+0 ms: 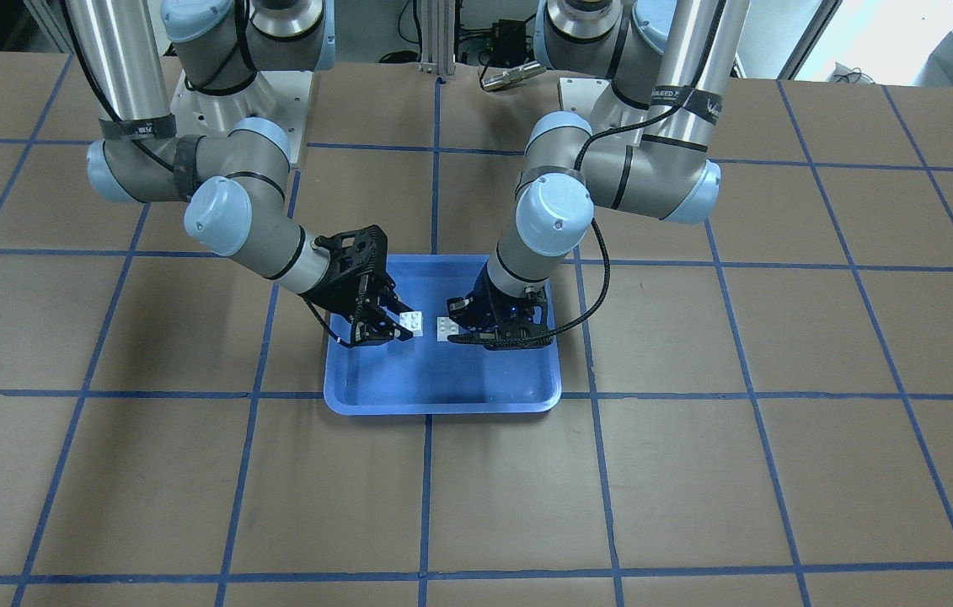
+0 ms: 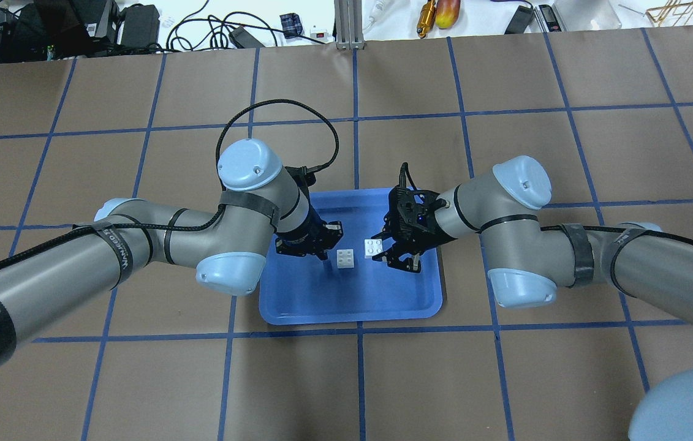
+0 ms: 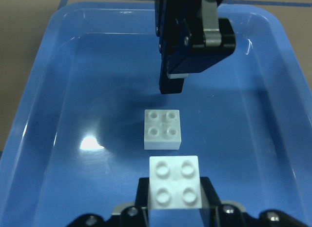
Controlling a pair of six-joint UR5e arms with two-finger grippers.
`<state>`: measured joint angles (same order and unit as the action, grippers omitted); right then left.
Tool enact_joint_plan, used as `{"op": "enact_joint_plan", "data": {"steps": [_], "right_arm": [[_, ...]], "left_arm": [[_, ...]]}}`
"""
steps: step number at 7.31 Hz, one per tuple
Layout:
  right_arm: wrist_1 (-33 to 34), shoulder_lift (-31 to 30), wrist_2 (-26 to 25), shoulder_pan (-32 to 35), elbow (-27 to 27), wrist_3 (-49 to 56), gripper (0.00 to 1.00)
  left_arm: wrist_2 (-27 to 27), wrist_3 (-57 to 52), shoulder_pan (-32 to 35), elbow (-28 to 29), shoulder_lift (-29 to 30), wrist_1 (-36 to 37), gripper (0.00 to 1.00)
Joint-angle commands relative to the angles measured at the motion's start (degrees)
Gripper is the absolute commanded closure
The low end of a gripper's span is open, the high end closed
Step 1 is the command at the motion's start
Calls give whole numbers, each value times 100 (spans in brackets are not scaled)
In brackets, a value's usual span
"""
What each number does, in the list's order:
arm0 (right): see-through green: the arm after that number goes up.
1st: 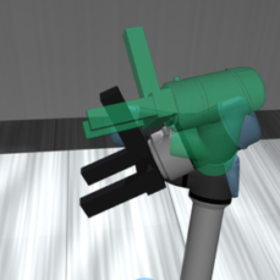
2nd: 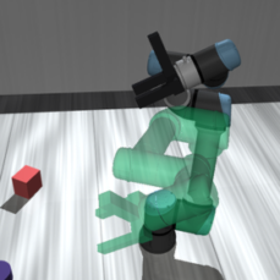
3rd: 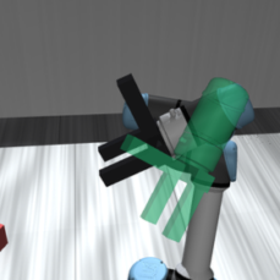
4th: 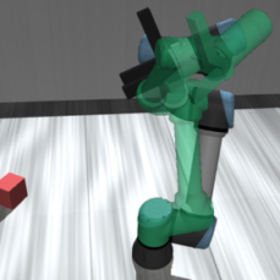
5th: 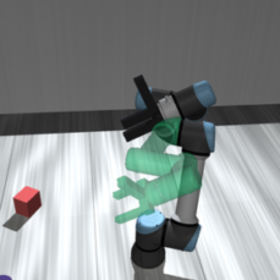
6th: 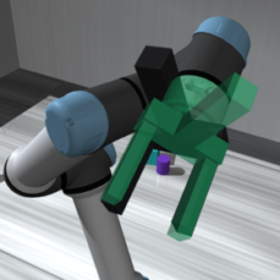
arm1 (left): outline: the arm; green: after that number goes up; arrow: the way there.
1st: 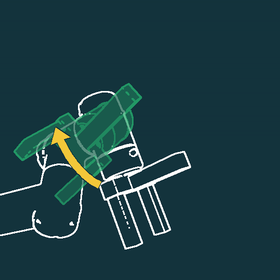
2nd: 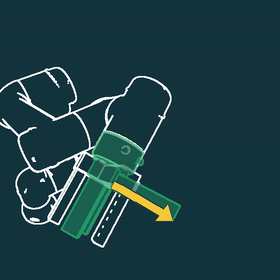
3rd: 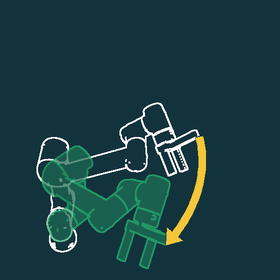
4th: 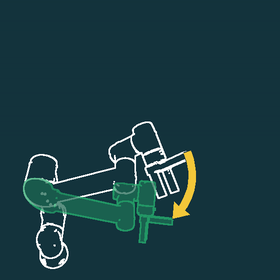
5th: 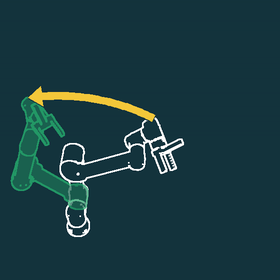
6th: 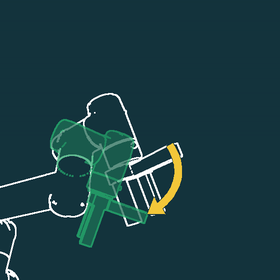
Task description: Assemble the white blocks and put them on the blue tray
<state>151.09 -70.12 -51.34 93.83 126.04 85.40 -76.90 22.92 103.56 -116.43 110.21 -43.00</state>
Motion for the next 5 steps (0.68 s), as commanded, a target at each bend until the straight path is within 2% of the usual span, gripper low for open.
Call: {"op": "enact_joint_plan", "data": {"steps": [1, 5], "right_arm": [[104, 86, -16, 39, -44, -225, 83], [412, 280, -112, 302, -44, -533, 82]], "left_arm": [[236, 46, -3, 15, 45, 2, 100], [263, 168, -73, 41, 62, -15, 100]]}}
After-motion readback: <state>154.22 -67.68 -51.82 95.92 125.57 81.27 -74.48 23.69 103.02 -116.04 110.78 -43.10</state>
